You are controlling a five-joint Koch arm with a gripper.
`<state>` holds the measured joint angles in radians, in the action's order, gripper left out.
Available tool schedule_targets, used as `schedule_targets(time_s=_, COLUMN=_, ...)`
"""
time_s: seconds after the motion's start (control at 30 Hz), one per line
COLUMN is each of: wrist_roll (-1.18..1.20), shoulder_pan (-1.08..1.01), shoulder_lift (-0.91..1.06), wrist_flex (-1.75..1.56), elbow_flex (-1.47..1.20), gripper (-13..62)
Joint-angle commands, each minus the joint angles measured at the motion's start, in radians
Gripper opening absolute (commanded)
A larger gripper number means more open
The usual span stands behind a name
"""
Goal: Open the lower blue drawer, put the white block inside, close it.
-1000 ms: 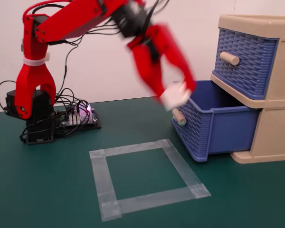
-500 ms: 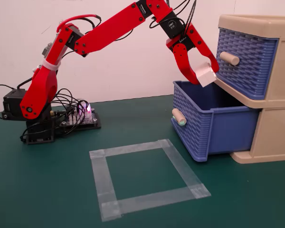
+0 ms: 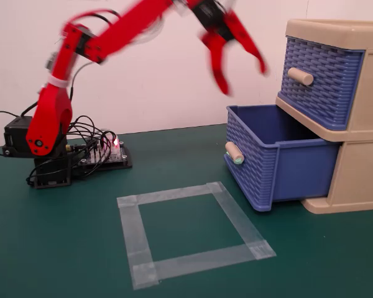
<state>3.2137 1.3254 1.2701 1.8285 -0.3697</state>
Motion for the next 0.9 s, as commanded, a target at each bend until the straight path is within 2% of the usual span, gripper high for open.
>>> schedule_targets(time_s=0.0, wrist_roll=-0.023, shoulder_pan=0.009, shoulder_lift=0.067, wrist_flex=0.210, elbow_flex=-0.014, gripper=33.6)
schedule_targets(time_s=0.17, wrist_roll=-0.144, shoulder_pan=-0.028, shoulder_lift=-0.034, wrist_flex=0.160, elbow_flex=-0.232, gripper=33.6)
schedule_targets(time_s=0.33, wrist_roll=-0.172, shoulder_pan=-0.054, shoulder_lift=-0.181, wrist_flex=0.104, elbow_flex=-0.230, gripper=33.6)
schedule_targets(time_s=0.73, wrist_roll=-0.193, shoulder_pan=0.040, shoulder_lift=-0.635, wrist_flex=-0.523, elbow_flex=0.244, gripper=33.8)
schedule_targets(time_s=0.87, wrist_roll=-0.219, shoulder_pan=0.066, shoulder_lift=-0.681, wrist_flex=-0.592, elbow_flex=0.321, gripper=33.8)
